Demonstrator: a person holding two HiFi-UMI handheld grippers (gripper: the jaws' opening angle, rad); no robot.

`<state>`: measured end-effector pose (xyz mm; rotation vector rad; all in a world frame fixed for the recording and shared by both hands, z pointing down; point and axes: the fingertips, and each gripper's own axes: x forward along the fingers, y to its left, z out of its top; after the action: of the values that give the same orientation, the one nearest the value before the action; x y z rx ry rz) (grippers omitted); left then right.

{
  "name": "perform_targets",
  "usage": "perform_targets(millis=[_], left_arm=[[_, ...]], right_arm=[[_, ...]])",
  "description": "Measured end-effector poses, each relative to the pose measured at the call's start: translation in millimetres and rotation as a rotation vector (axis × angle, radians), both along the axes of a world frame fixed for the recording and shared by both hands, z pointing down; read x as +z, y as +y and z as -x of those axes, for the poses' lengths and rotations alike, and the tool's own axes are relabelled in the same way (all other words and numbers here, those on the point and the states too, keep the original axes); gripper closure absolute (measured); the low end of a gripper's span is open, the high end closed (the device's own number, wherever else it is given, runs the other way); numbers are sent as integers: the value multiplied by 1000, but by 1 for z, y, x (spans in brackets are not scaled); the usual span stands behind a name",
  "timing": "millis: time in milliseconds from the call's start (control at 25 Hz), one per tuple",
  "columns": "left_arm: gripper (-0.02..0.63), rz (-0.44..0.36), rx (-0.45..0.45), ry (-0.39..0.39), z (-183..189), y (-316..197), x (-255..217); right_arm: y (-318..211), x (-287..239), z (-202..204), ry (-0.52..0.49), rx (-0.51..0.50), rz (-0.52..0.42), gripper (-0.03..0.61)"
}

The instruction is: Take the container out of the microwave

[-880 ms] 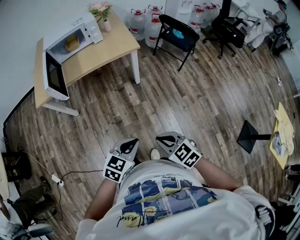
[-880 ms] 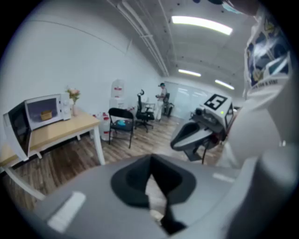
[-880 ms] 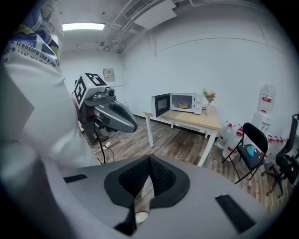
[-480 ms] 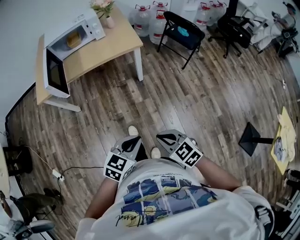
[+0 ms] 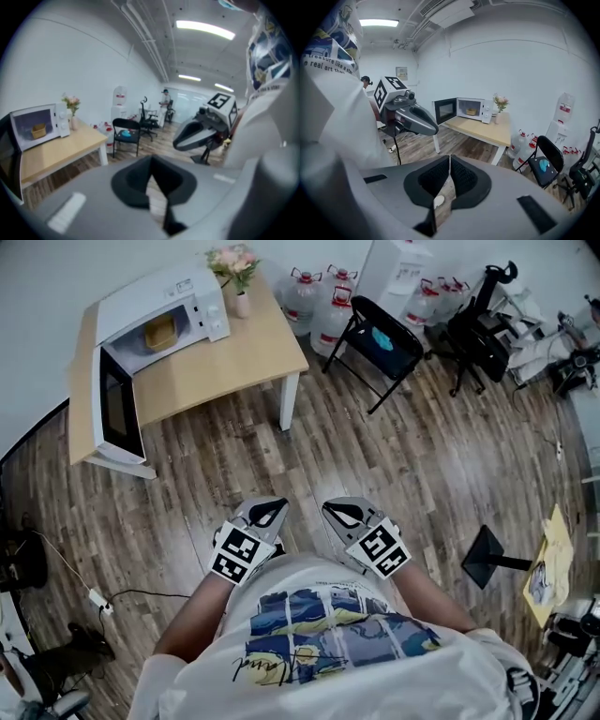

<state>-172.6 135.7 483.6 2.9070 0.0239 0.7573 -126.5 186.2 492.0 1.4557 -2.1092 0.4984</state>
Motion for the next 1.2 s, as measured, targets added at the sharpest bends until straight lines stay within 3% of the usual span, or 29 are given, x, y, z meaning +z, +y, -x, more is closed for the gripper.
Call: perform_targets(millis=[280, 600, 1000, 1200], left_arm=[[601, 2, 19, -29, -19, -72, 11], [595, 14, -96, -87, -63, -134, 35], [578, -57, -418, -172, -166, -238, 28], [578, -163, -545, -244, -168, -306, 26]], right_arm=[[-81, -12, -20, 6, -1, -41, 529], [-132, -2, -81, -64, -57, -30, 545], [-194, -11, -221, -96, -268, -55, 554], [-217, 7, -268, -92, -329, -17, 555]])
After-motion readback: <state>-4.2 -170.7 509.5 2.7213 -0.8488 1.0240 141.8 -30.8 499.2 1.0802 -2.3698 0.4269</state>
